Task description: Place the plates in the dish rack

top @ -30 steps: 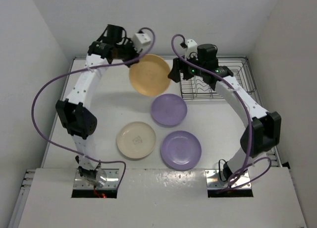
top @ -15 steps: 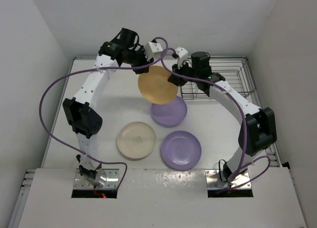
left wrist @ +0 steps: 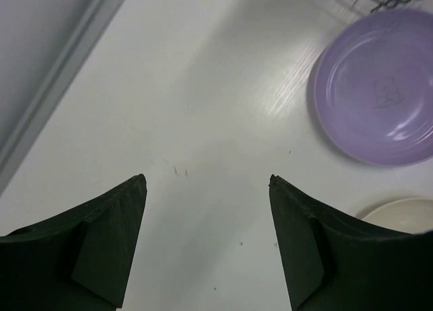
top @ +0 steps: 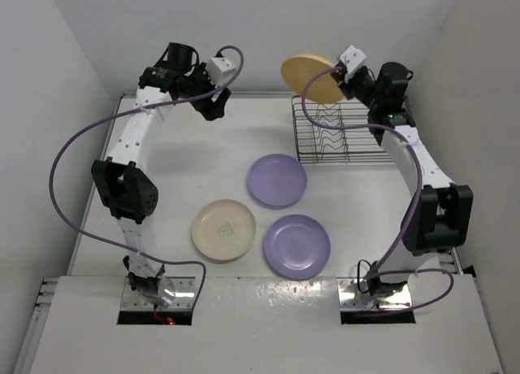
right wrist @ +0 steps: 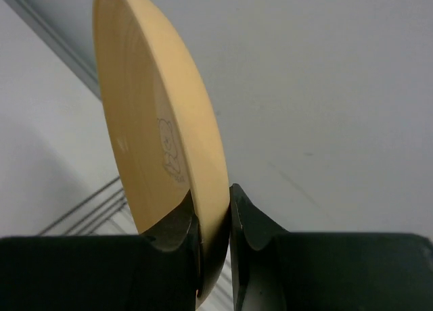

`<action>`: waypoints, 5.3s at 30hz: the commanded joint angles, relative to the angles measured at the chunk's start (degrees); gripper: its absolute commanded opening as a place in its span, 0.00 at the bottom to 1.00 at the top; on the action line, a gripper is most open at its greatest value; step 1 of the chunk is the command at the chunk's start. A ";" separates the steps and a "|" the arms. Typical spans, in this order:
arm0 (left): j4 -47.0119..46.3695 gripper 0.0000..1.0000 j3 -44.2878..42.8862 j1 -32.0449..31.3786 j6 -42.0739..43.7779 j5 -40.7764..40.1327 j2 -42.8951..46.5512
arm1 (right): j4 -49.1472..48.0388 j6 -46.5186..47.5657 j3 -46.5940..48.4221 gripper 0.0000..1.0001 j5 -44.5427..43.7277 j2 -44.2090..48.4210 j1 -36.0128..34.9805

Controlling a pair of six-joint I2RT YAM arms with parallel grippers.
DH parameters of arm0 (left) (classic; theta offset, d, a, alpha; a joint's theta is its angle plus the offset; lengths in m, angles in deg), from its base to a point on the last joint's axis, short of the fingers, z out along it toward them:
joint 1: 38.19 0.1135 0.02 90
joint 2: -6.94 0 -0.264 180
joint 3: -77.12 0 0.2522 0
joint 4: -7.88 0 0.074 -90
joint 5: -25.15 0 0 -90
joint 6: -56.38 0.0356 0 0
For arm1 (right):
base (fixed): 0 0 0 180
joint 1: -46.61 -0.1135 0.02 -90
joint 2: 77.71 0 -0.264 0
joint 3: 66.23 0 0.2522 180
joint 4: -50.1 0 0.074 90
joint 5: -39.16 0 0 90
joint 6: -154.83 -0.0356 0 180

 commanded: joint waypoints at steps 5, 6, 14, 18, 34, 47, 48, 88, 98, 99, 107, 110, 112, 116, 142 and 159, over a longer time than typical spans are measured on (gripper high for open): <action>-0.43 0.78 7.20 2.44 -1.35 -1.55 2.30 | 7.45 24.18 8.34 0.00 17.49 -6.78 8.92; -0.43 0.78 7.21 2.45 -1.87 -1.03 1.69 | 8.86 25.43 10.17 0.00 18.29 -8.26 9.54; -0.43 0.77 8.35 2.45 -2.41 -0.50 -1.04 | 21.09 37.38 15.73 0.00 23.83 -13.64 12.62; -0.43 0.77 8.35 2.45 -2.41 -0.50 -2.18 | 19.86 40.63 15.73 0.00 23.84 -15.48 12.27; -0.43 0.77 9.40 4.03 -2.41 -1.02 -2.71 | 25.59 57.61 15.03 0.01 14.08 -19.70 11.21; 0.10 0.77 16.16 2.72 -0.83 -1.11 -1.13 | -6.20 25.74 6.68 0.71 11.80 -18.12 10.25; 0.10 0.77 17.04 2.71 0.83 -0.24 -0.52 | -7.72 24.05 5.89 0.79 10.58 -16.73 10.07; -9.48 0.69 58.53 -2.03 1.81 0.39 14.69 | 29.52 -24.67 -47.73 0.15 -15.81 18.36 -17.53; -10.01 0.69 57.65 -2.56 1.81 -2.78 14.69 | 30.09 -10.16 -48.00 0.00 -12.91 38.88 -18.67; -10.01 0.69 57.13 -2.56 1.81 -2.78 14.17 | 28.49 -8.85 -47.56 0.00 -13.60 42.66 -18.58; -10.01 0.69 54.31 -2.56 1.81 -4.01 12.49 | 10.26 13.18 -28.58 0.00 -16.33 34.19 -13.14; -10.01 0.69 52.04 -1.95 1.81 -4.54 11.27 | -1.68 21.87 -19.20 0.00 -16.77 25.14 -9.19; -9.39 0.69 50.46 -1.94 1.81 -5.07 10.74 | -7.09 24.55 -13.41 0.00 -16.25 16.99 -7.69; -8.25 0.69 48.78 -1.94 1.81 -5.86 8.63 | -20.99 33.50 -6.70 0.00 -11.51 4.59 -3.56; -0.34 0.69 33.22 2.10 4.01 -7.26 -6.66 | -10.99 51.80 -8.88 0.00 1.43 -3.71 3.39; 0.72 0.69 32.61 2.63 4.01 -6.21 -6.67 | -18.11 50.75 -14.23 0.06 -5.79 -6.17 1.45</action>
